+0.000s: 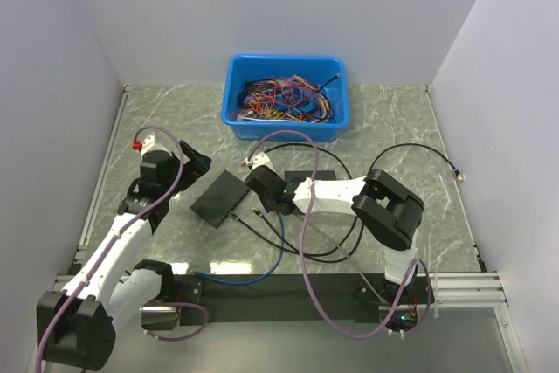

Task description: Insert the plug into the switch port

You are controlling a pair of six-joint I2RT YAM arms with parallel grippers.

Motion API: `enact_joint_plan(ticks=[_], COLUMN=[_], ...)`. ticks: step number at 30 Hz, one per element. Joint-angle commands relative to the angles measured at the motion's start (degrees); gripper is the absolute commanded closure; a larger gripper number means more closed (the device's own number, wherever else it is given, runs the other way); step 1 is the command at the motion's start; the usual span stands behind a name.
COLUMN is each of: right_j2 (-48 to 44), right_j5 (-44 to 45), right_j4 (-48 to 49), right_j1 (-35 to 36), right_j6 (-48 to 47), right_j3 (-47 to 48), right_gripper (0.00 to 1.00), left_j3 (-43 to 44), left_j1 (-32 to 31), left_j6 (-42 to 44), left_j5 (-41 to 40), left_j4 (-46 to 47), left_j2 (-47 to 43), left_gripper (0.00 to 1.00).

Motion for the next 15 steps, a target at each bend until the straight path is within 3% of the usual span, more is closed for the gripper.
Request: enact_joint_plan(ticks=[1,9,15], right_j2=[0.5,-9.0,-15.4], right_j5=[0.3,1.0,-8.2], right_j4=[0.7,8.3,16.0], right_j1=[-0.5,-0.5,-0.7], right_j6=[0.0,-4.6,-8.6], right_j3=[-0.2,-2.5,-6.3], right_gripper=[1.00,1.00,1.00], left_j3=[-1.8,-7.2,-12.9], left_j1=[0.2,0.1,0.1], left_j6=[1.5,1.5,-2.3], left_j5=[4.7,12.9,22.1], left_j4=[5.1,14.0,26.2], left_j2=[-3.8,-13.1,-15.8], left_gripper=[0.01,0.06,0.08])
